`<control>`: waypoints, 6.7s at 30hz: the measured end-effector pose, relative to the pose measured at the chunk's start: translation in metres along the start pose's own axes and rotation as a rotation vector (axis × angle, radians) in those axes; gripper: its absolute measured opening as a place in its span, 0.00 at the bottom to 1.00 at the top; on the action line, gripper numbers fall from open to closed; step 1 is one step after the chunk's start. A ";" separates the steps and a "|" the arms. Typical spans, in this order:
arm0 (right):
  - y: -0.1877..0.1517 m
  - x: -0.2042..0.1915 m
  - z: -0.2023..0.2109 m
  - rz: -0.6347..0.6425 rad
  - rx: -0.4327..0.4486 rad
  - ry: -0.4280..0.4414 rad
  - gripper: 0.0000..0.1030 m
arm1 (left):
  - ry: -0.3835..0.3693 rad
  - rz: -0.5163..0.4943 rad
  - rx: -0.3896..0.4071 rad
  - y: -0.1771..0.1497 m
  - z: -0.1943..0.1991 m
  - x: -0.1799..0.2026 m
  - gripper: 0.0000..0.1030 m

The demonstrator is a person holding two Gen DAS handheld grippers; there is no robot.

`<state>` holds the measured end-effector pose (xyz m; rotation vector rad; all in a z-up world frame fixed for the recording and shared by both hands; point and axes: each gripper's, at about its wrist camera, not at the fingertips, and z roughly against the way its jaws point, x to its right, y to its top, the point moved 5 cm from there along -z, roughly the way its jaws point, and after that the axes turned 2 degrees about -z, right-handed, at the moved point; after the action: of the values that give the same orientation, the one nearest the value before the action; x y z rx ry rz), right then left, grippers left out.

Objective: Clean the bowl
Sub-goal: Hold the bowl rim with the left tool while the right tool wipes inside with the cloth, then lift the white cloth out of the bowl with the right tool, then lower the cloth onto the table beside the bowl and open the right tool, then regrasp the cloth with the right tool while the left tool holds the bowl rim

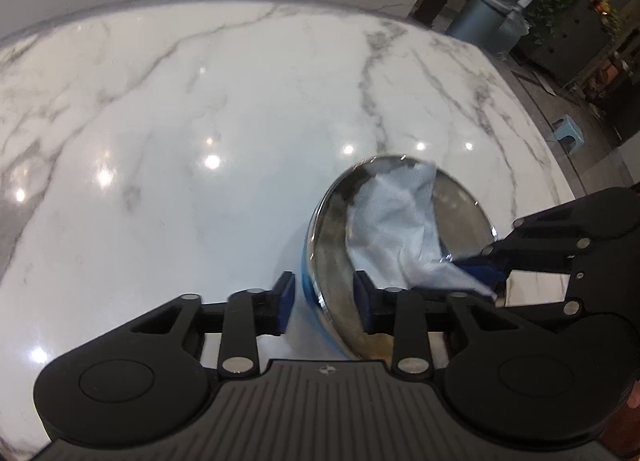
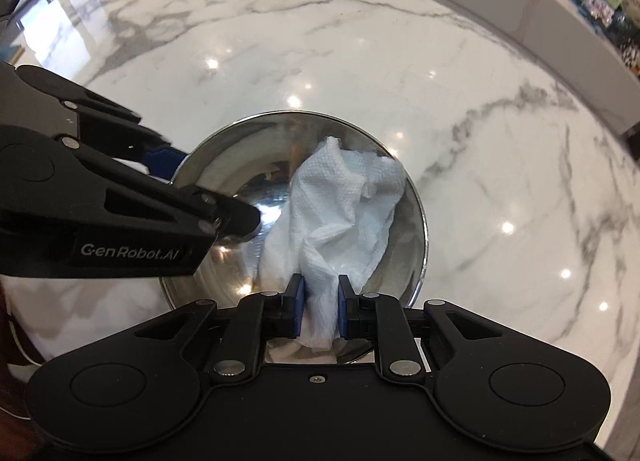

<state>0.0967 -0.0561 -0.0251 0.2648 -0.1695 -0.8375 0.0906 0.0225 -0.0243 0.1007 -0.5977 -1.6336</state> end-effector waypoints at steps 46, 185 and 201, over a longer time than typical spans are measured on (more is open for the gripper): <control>-0.002 -0.013 0.000 0.257 0.121 -0.269 0.09 | 0.046 -0.067 -0.013 -0.002 -0.006 0.002 0.19; -0.047 0.057 0.036 -0.148 0.605 -0.045 0.12 | 0.245 0.066 0.142 -0.016 -0.007 0.010 0.27; -0.070 0.105 0.009 -0.363 0.505 -0.157 0.51 | 0.228 0.070 0.145 -0.019 -0.006 0.011 0.27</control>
<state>0.1142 -0.1815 -0.0330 0.7197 -0.4928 -1.1706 0.0740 0.0109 -0.0345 0.3633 -0.5369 -1.4849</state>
